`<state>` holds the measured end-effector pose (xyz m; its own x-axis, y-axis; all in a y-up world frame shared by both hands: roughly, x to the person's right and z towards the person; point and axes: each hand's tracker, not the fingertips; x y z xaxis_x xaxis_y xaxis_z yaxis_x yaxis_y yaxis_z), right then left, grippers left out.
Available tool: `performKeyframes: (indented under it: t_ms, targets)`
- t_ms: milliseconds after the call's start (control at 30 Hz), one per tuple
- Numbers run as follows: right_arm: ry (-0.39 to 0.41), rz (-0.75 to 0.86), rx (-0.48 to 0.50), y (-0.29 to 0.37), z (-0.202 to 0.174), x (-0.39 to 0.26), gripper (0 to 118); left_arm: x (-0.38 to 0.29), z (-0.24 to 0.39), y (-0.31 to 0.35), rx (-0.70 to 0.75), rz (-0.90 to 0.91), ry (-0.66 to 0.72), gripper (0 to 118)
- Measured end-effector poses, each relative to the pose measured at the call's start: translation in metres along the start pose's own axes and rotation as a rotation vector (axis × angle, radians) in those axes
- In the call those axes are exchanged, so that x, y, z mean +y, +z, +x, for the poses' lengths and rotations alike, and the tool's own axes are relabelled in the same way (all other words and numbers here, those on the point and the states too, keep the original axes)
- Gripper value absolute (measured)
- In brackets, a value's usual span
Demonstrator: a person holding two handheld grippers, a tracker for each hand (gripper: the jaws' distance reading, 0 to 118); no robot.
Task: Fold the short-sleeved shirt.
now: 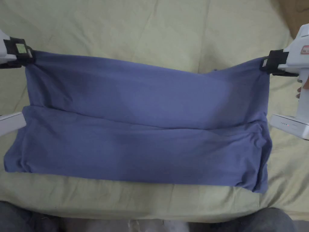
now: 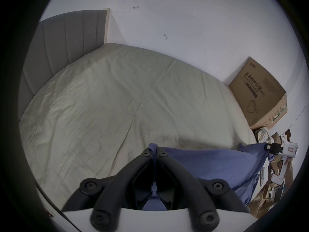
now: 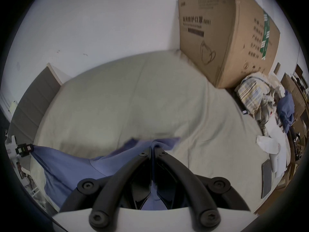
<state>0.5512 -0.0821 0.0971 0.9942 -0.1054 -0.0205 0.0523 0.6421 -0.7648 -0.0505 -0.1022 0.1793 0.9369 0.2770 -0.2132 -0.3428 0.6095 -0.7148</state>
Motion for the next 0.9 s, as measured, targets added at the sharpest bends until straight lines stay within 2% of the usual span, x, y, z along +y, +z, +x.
performKeyframes:
  t_ms: [167,367,500,667,733,800,833,867,900]
  targets:
    - [-0.002,0.063,0.022,0.059,0.003,-0.034,1,-0.029,-0.013,0.037,-0.012,0.018,0.017,0]
    - [-0.013,0.082,0.035,0.096,0.009,-0.096,1,-0.08,-0.024,0.06,-0.004,0.011,0.068,0]
    - [-0.06,0.066,0.027,0.103,0.016,-0.146,1,-0.12,-0.027,0.062,0.023,-0.016,0.132,0]
    - [-0.2,-0.009,0.015,0.095,0.03,-0.205,1,-0.172,-0.035,0.058,0.071,-0.088,0.193,0]
    - [-0.212,-0.03,0.008,0.091,0.031,-0.22,1,-0.186,-0.037,0.056,0.084,-0.107,0.212,3]
    - [-0.222,-0.038,0.001,0.089,0.032,-0.231,3,-0.192,-0.039,0.057,0.113,-0.107,0.25,25]
    - [-0.226,-0.045,-0.001,0.089,0.032,-0.234,9,-0.194,-0.04,0.059,0.135,-0.094,0.27,43]
    - [-0.223,-0.054,-0.009,0.091,0.031,-0.234,33,-0.192,-0.042,0.06,0.175,-0.083,0.271,72]
    - [-0.202,-0.062,-0.029,0.094,0.031,-0.232,58,-0.189,-0.045,0.061,0.2,-0.072,0.255,88]
